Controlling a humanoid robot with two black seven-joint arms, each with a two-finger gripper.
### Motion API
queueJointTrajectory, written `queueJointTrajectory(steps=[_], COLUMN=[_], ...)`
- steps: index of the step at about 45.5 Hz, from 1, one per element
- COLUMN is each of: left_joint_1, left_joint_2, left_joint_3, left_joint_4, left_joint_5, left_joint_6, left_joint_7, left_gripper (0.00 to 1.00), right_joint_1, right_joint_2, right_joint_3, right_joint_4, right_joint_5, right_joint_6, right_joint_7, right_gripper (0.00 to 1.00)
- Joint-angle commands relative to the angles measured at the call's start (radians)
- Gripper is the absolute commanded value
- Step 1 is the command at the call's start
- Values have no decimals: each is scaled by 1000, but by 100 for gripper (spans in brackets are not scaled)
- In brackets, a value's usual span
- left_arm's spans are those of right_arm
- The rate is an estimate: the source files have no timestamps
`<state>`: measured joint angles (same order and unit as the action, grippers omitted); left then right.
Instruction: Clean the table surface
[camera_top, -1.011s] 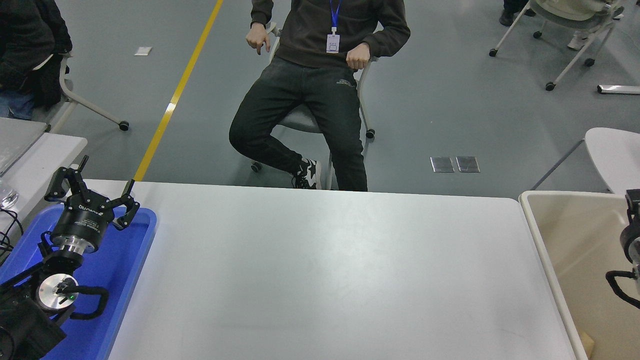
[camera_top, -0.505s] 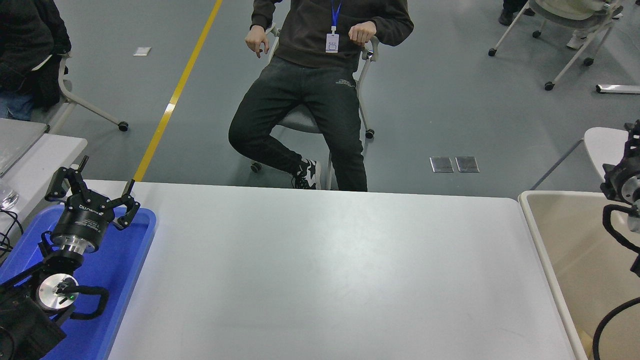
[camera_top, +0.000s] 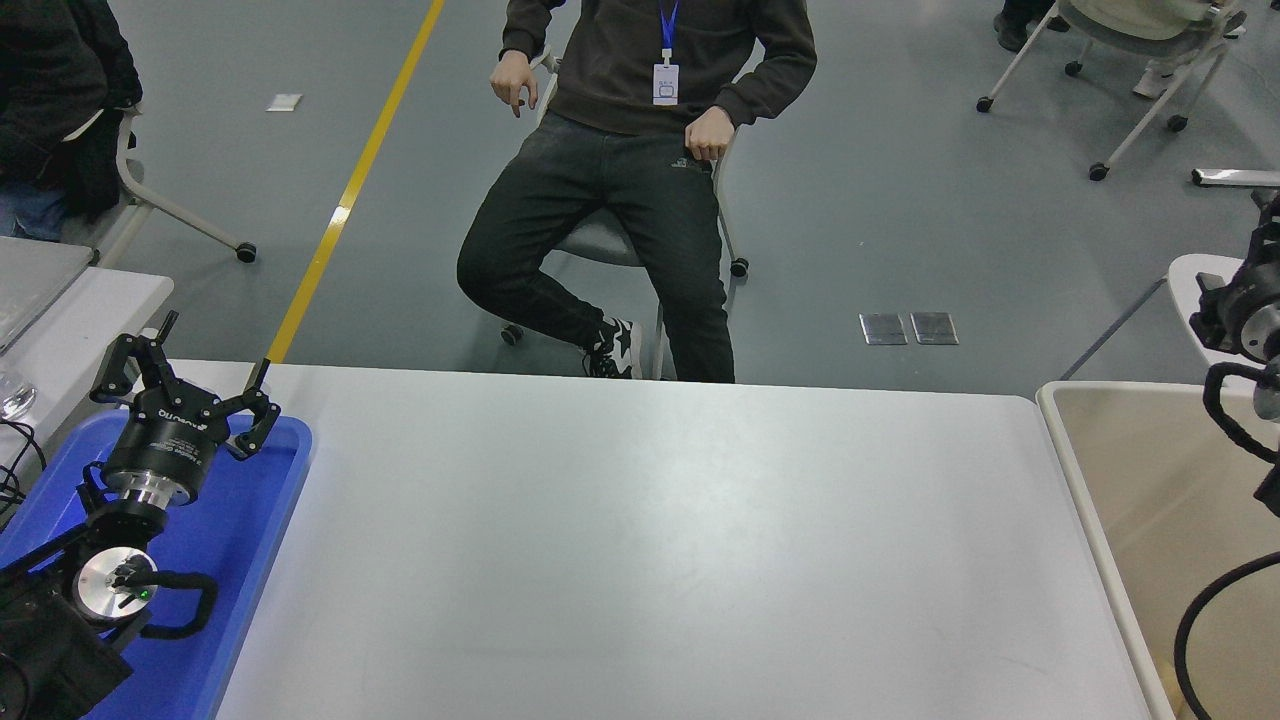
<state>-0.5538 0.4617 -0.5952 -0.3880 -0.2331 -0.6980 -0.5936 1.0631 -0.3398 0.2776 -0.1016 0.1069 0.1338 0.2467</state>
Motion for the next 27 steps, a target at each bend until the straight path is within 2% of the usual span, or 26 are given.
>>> queueJointTrajectory(steps=[1, 15, 22, 27], left_joint_1=[0, 0, 0, 0], left_joint_2=[0, 0, 0, 0], left_joint_3=[0, 0, 0, 0], left_joint_4=[0, 0, 0, 0], left_joint_5=[0, 0, 0, 0], left_joint_6=[0, 0, 0, 0], left_joint_7=[0, 0, 0, 0], left_gripper=[100, 100, 100, 100], right_joint_1=[26, -44, -103, -129], right_joint_2=[-13, -151, -145, -143], right_joint_3=[12, 132, 379, 465], right_joint_4=[71, 442, 482, 533], right_joint_5=[8, 30, 10, 8], right_joint_6=[-13, -157, -157, -154], right_joint_7=[3, 14, 19, 20], right_gripper=[99, 99, 99, 99])
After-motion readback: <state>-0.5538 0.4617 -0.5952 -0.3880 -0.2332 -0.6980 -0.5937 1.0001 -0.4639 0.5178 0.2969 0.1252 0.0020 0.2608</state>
